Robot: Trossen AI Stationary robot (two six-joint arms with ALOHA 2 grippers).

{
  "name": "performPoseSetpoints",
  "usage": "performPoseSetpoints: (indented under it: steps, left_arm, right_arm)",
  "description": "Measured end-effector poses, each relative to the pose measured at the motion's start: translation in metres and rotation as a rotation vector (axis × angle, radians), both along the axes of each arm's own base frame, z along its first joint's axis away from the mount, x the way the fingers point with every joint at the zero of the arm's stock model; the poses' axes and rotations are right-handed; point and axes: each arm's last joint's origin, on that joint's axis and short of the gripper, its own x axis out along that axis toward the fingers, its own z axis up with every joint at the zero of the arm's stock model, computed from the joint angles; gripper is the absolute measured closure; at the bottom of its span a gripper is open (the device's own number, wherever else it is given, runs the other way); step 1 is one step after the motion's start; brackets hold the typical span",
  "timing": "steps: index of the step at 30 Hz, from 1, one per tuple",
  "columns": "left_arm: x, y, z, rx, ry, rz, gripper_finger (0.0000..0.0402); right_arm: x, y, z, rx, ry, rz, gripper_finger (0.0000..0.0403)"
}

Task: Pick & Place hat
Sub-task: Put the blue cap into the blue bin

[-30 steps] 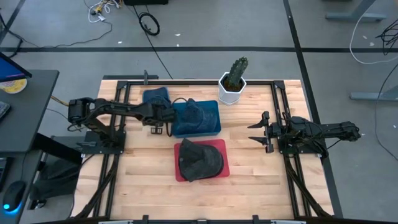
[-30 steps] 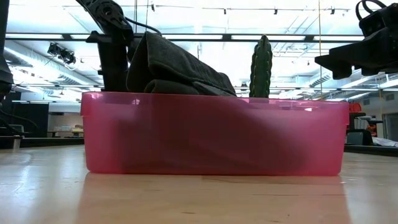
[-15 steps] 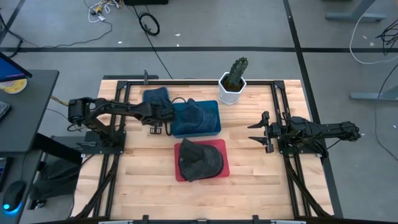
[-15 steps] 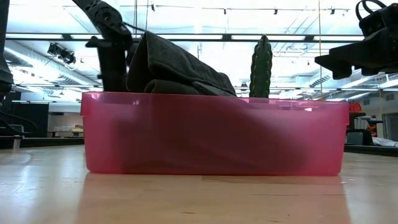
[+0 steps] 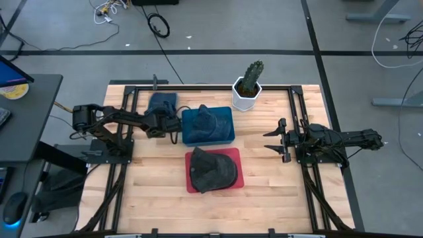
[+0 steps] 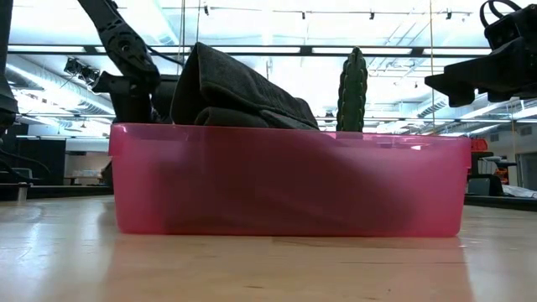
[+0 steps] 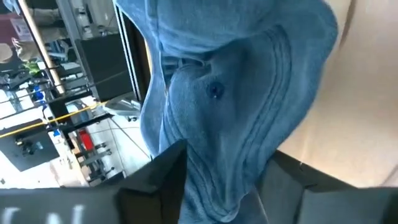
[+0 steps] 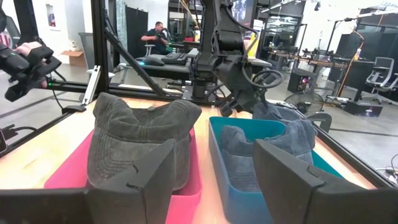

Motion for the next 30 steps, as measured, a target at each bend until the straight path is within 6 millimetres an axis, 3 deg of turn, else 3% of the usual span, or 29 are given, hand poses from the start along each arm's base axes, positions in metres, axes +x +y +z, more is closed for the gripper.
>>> performPoseSetpoints:
  steps: [6, 11, 15, 25, 30]
  left_arm:
    - [0.001, -0.003, -0.002, -0.095, -0.029, -0.011, 0.0382]
    - [0.002, -0.007, 0.001, -0.132, -0.102, 0.011, 0.0395]
    - [0.0, -0.013, 0.018, -0.092, -0.218, 0.017, 0.0397]
    - [-0.026, -0.03, 0.093, -0.068, -0.739, 0.02, 0.0398]
    - [-0.036, -0.039, 0.129, -0.125, -1.061, -0.069, 0.0399]
  right_arm:
    - [0.0, 0.0, 0.0, 0.0, 0.0, 0.0, 0.0185]
    - [0.0, 0.0, 0.0, 0.0, 0.0, 0.0, 0.0185]
    - [0.0, 0.0, 0.0, 0.0, 0.0, 0.0, 0.0185]
    - [0.0, 0.0, 0.0, 0.0, 0.0, 0.0, 0.0185]
    - [0.0, 0.0, 0.0, 0.0, 0.0, 0.0, 0.0185]
